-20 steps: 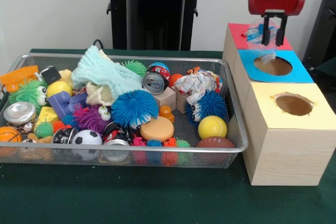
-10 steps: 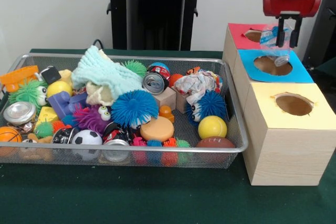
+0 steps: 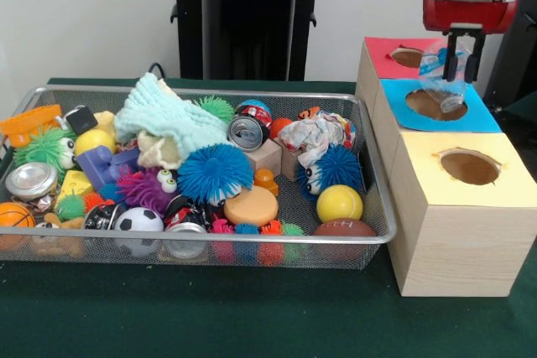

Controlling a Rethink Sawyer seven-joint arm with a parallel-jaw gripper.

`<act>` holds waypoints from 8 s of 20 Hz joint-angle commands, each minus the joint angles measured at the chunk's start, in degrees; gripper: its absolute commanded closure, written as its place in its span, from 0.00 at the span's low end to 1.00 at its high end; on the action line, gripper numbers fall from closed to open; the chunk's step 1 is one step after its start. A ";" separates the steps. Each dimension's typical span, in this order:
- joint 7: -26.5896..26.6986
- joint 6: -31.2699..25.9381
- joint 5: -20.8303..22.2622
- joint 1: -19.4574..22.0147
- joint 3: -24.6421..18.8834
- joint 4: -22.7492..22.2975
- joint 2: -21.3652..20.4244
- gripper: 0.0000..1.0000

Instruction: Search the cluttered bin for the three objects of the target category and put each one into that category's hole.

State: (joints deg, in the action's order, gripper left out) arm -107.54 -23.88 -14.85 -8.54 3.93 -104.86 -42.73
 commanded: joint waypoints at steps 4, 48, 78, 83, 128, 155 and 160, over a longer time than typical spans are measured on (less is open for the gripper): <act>-12.98 -2.04 -2.23 0.19 1.63 6.09 4.50 1.00; 17.26 -10.11 11.31 30.20 -7.43 5.74 -2.74 0.00; 11.68 2.09 46.88 50.79 -19.97 10.12 20.56 0.00; 7.19 6.18 48.51 48.99 -20.05 13.87 27.58 0.00; -5.04 7.70 20.67 28.74 -16.64 14.74 16.66 0.00; -8.88 6.00 14.39 22.87 -14.46 20.99 17.43 0.00; -8.16 4.38 12.90 22.55 -14.10 20.78 16.56 0.00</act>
State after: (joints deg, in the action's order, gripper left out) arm -104.74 -21.95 3.63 15.82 -3.71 -90.32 -27.62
